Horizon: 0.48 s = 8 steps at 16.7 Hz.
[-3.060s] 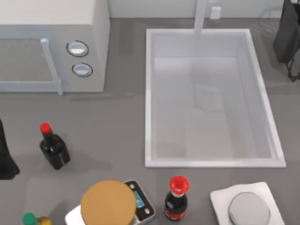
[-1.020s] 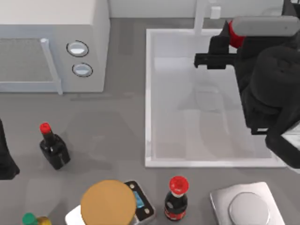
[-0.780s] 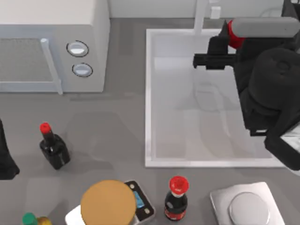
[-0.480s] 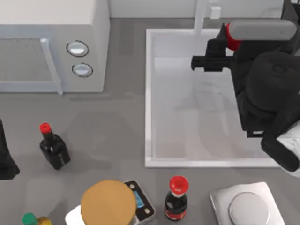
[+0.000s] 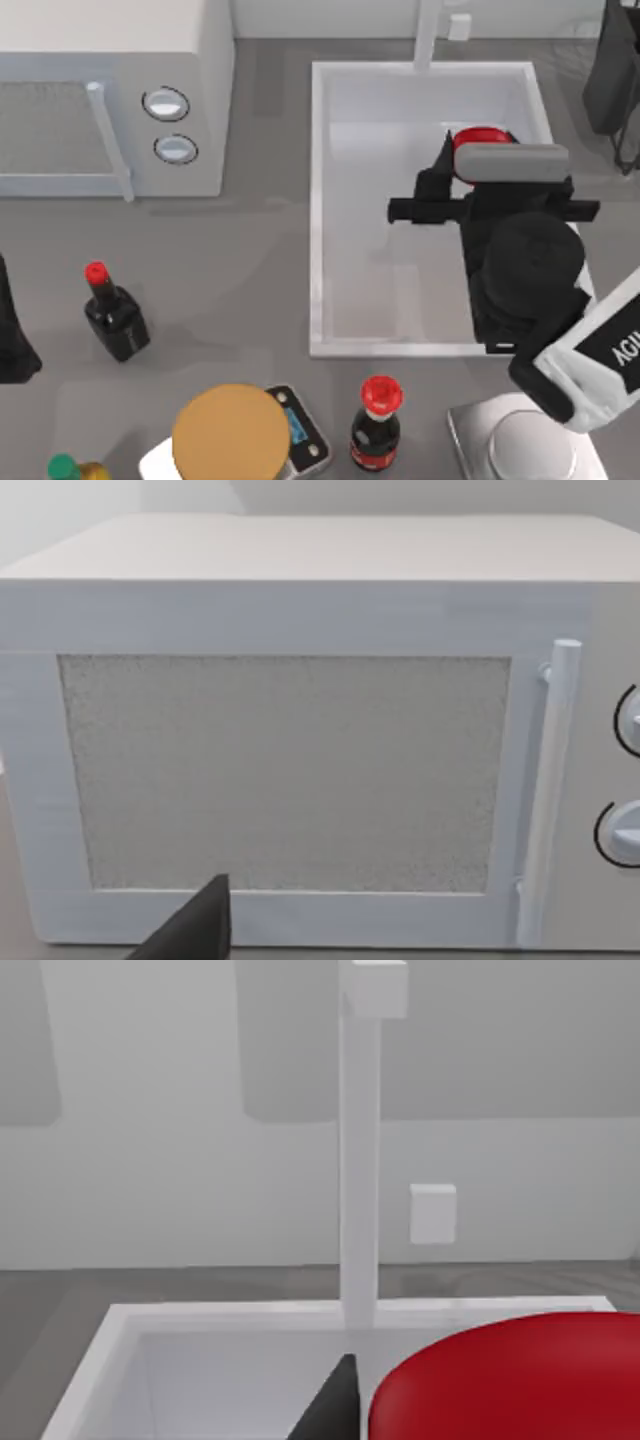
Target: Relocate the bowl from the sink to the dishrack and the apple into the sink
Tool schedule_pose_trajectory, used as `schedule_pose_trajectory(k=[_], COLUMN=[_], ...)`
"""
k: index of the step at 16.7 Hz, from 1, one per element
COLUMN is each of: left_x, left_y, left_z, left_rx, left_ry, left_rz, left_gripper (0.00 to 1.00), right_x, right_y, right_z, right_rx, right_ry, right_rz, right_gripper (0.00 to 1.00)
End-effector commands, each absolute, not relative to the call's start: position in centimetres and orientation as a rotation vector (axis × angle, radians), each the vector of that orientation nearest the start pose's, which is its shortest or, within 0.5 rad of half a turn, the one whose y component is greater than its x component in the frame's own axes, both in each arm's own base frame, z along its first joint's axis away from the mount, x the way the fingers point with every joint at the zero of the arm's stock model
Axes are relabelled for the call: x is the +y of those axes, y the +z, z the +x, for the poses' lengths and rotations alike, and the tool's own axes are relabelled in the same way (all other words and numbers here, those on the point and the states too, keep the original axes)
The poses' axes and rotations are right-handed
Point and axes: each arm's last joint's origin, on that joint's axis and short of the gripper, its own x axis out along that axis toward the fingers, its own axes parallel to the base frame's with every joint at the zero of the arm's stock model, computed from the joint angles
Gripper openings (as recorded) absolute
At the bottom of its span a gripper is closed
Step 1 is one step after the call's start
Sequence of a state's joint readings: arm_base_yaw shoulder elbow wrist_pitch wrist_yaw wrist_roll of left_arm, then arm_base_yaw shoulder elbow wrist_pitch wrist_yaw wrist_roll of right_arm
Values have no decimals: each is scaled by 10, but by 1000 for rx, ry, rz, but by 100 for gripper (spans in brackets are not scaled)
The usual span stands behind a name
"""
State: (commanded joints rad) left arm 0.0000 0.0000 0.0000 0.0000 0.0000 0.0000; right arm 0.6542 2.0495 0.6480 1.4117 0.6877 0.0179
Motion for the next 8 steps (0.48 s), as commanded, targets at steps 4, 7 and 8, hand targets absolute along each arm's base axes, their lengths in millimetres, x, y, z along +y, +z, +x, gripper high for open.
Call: schedule_pose_trajectory(k=[4, 7, 8], left_x=[-1, -1, -1], left_y=[160, 160, 160], left_z=[106, 106, 106], left_rx=[0, 0, 0], left_ry=[0, 0, 0], left_rz=[0, 0, 0], left_gripper=[100, 100, 100], right_x=[185, 184, 184], right_y=[65, 59, 59], right_z=[272, 270, 270], right_rx=[-4, 0, 0], right_ry=[-10, -10, -10], right_rz=[3, 0, 0], right_gripper=[0, 0, 0])
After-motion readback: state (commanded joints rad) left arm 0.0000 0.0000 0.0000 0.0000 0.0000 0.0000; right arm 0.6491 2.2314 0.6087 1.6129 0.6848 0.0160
